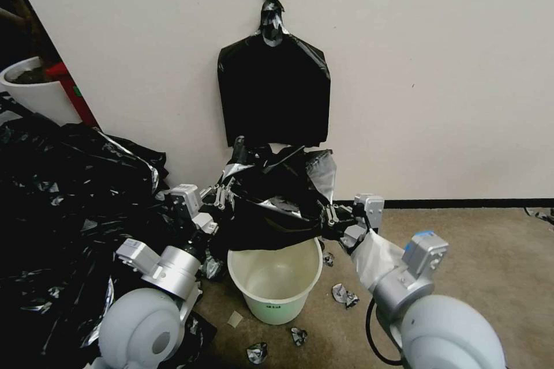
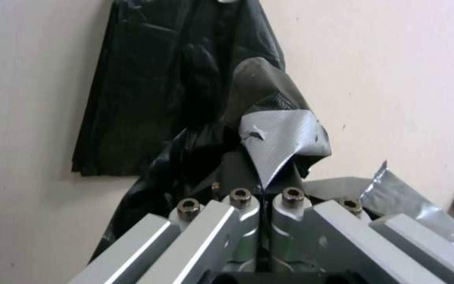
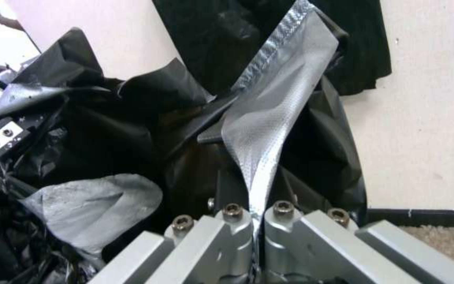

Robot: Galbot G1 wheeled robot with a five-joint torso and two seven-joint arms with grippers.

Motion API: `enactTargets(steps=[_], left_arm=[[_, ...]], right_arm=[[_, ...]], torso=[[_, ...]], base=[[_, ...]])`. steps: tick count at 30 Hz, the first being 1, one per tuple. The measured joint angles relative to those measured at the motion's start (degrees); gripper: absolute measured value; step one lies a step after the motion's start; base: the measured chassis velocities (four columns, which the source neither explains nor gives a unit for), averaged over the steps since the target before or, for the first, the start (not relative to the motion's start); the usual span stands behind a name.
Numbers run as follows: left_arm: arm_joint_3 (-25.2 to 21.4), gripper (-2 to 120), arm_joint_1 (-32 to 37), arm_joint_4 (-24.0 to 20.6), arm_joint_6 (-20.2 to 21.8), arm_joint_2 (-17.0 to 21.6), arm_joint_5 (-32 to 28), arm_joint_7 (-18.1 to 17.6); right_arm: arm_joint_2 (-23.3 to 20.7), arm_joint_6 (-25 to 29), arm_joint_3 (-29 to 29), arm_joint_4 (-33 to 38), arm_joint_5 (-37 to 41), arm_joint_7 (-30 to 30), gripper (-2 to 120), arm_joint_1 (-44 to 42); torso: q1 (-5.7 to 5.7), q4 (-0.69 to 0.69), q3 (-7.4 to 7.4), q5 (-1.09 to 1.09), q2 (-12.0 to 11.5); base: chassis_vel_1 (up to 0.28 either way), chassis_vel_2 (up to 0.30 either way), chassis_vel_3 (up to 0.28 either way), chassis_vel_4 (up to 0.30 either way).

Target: Place a trash bag onto the trash bin.

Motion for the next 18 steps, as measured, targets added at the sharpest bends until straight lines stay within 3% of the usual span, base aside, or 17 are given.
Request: enactTargets(steps=[9, 12, 18], left_arm=[[2.9, 0, 0.9, 6.2, -1.8, -2.0, 1.9, 1.3], [4.7, 0, 1.9, 10.3, -3.4, -3.4, 4.9, 2.2], [5.2, 0, 2.7, 13.7, -4.6, -3.7, 8.5, 3.1]], right_arm=[[-0.4, 0.4, -0.6, -1.8, -3.1, 0.2, 0, -0.4], [-0.8, 2.6, -3.7, -6.6, -6.4, 0.4, 0, -1.0], [-0.5, 5.3, -8.3, -11.1, -8.4, 1.2, 0, -1.6]], torso=[[0.00, -0.01, 0.00, 0.00, 0.0], [0.00, -0.01, 0.00, 0.00, 0.0], [0.00, -0.01, 0.00, 0.00, 0.0]], base=[[0.000, 0.000, 0.000, 0.000], [0.000, 0.000, 0.000, 0.000], [0.000, 0.000, 0.000, 0.000]])
